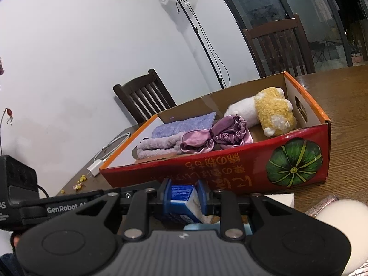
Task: Organize soft objects
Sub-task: 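Lift the blue carton with the left tool into the box and release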
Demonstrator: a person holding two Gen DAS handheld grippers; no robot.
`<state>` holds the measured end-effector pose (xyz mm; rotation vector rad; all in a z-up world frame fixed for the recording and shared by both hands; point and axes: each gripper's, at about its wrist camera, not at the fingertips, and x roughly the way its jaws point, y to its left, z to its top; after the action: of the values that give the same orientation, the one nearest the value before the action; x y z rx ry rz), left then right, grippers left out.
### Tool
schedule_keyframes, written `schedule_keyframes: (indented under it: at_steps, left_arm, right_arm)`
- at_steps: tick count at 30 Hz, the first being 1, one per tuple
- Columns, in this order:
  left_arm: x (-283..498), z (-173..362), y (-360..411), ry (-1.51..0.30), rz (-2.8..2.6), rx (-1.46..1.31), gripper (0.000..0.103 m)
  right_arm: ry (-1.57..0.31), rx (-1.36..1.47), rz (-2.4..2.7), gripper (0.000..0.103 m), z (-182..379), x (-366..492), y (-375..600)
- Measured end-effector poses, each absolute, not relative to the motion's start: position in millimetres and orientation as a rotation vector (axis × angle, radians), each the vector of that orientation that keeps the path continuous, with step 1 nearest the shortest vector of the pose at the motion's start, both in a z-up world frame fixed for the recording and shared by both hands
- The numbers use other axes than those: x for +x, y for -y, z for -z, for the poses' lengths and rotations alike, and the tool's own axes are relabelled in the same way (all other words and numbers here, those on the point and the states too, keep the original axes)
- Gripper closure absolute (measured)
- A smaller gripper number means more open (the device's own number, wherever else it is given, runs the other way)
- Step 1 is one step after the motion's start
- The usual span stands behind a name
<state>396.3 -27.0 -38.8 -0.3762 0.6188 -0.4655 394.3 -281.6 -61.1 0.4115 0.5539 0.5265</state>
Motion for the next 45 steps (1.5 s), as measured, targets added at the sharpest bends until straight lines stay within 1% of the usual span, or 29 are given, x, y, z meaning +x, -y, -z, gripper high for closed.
schedule_keyframes:
  at_steps: [3,5,7,10,12,14,17,18,20,22,26,28,29,30,31,32,37,39,40,42,44,45]
  left_arm:
    - [367.6,27.6,24.7,-0.596,0.457,-0.4,0.064]
    - [332.2,24.1,23.4,-0.56,0.461,-0.385,0.064]
    - [298.1,29.4,21.4,-0.586,0.475,-0.394,0.064]
    - [251.3,41.3,21.3,-0.611,0.466,-0.39,0.063]
    - [228.1,47.6,22.7,-0.619,0.471,-0.387,0.065]
    - [208.7,52.4,22.7,-0.635,0.498,-0.399,0.064]
    - [186.1,50.3,21.9,-0.626,0.518,-0.347,0.06]
    - [182.1,48.4,19.1,-0.604,0.514,-0.347,0.055]
    - [181.6,46.2,11.7,-0.587,0.507,-0.38,0.05]
    - [191.9,47.0,7.7,-0.598,0.489,-0.424,0.05]
    - [216.0,49.5,10.3,-0.621,0.471,-0.463,0.051]
    - [228.9,52.4,14.3,-0.635,0.465,-0.481,0.056]
    - [235.3,54.7,16.1,-0.653,0.459,-0.488,0.06]
    - [238.6,57.6,17.0,-0.665,0.455,-0.49,0.066]
    - [242.8,60.1,17.4,-0.683,0.447,-0.494,0.068]
    - [243.9,60.6,15.9,-0.687,0.445,-0.501,0.069]
    - [245.2,62.6,4.5,-0.698,0.425,-0.505,0.069]
    - [246.5,63.0,4.3,-0.713,0.439,-0.492,0.068]
    - [246.7,63.2,6.1,-0.72,0.437,-0.476,0.068]
    - [245.6,62.7,9.5,-0.719,0.447,-0.451,0.068]
    - [245.7,62.4,12.7,-0.719,0.458,-0.434,0.068]
    - [245.1,62.0,13.7,-0.716,0.46,-0.428,0.068]
  right_arm:
    - [-0.584,0.371,-0.528,0.079,48.9,380.8,276.6]
    - [-0.514,0.302,-0.541,0.079,33.5,343.3,269.1]
    - [-0.497,0.246,-0.546,0.079,28.0,309.8,263.0]
    - [-0.514,0.205,-0.578,0.078,33.6,263.7,258.8]
    - [-0.55,0.197,-0.585,0.078,39.3,244.1,257.0]
    - [-0.569,0.203,-0.6,0.084,42.2,225.7,257.2]
    - [-0.577,0.183,-0.6,0.082,43.2,195.2,258.4]
    - [-0.58,0.182,-0.592,0.082,43.2,188.0,260.4]
    - [-0.579,0.212,-0.581,0.064,42.3,179.5,266.3]
    - [-0.574,0.257,-0.569,0.06,42.5,180.2,274.1]
    - [-0.566,0.295,-0.511,0.06,48.0,205.5,279.2]
    - [-0.58,0.337,-0.498,0.06,53.7,226.3,281.4]
    - [-0.588,0.357,-0.497,0.062,57.3,236.5,281.1]
    - [-0.602,0.373,-0.489,0.063,61.8,246.4,280.0]
    - [-0.621,0.378,-0.487,0.07,65.9,254.1,277.8]
    - [-0.642,0.377,-0.484,0.079,69.1,257.7,274.6]
    - [-0.663,0.349,-0.526,0.087,68.0,241.3,268.3]
    - [-0.656,0.348,-0.518,0.086,67.4,237.2,268.6]
    - [-0.653,0.348,-0.515,0.084,66.6,236.8,270.0]
    - [-0.662,0.362,-0.513,0.083,67.5,242.4,273.2]
    - [-0.674,0.372,-0.507,0.071,70.8,247.6,274.8]
    - [-0.681,0.379,-0.509,0.07,73.4,250.0,274.6]
